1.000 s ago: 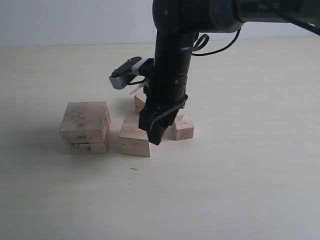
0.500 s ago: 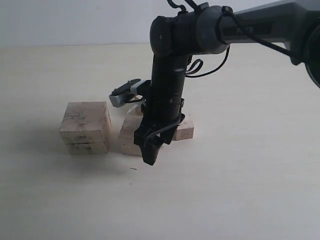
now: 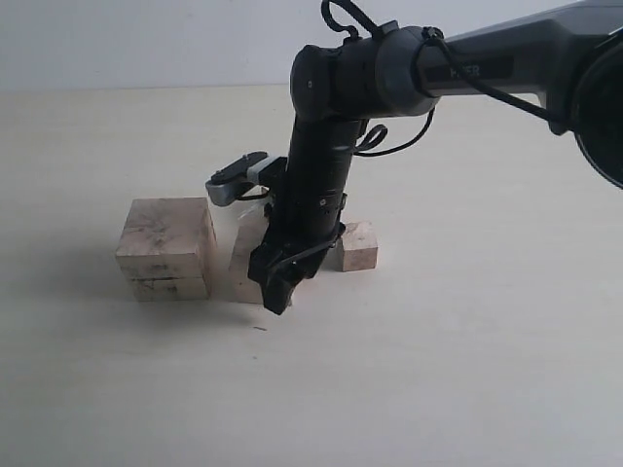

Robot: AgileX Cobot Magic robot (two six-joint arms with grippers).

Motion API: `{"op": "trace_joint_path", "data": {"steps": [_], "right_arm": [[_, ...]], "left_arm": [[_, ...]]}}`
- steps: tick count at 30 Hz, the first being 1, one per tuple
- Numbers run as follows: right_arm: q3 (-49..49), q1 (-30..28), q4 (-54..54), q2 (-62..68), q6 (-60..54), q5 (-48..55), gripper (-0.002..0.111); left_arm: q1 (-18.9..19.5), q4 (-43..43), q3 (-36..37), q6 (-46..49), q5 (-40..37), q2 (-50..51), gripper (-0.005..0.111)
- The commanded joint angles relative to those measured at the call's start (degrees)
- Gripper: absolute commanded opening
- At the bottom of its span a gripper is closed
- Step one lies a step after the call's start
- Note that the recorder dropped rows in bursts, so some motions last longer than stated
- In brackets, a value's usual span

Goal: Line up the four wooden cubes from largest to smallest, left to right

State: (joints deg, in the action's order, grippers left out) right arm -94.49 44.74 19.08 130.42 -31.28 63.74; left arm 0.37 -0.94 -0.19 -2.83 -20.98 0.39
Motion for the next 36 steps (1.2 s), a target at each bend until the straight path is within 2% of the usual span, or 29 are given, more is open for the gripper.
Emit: {"op": "trace_joint_path", "data": {"steps": [1, 19, 25, 36], "right_arm": [[-0.3, -0.1, 0.8, 0.4, -0.7, -1.3, 0.067], [-3.7, -0.1, 3.6, 0.4, -0.6, -4.1, 0.067], [-3.7, -0.1, 8.6, 0.4, -0.5, -4.6, 0.065], [-3.7, -0.1, 8.0, 0.3, -0.5, -5.0, 0.063]], "left_arm": [[-0.4, 0.1, 0.2, -0.4, 0.7, -0.4, 0.000], [-0.4, 0.1, 0.2, -0.4, 0.7, -0.4, 0.000], [-0.4, 0.1, 0.2, -0.4, 0.7, -0.4, 0.000], [-0.4, 0.1, 0.2, -0.4, 0.7, -0.4, 0.000]]}}
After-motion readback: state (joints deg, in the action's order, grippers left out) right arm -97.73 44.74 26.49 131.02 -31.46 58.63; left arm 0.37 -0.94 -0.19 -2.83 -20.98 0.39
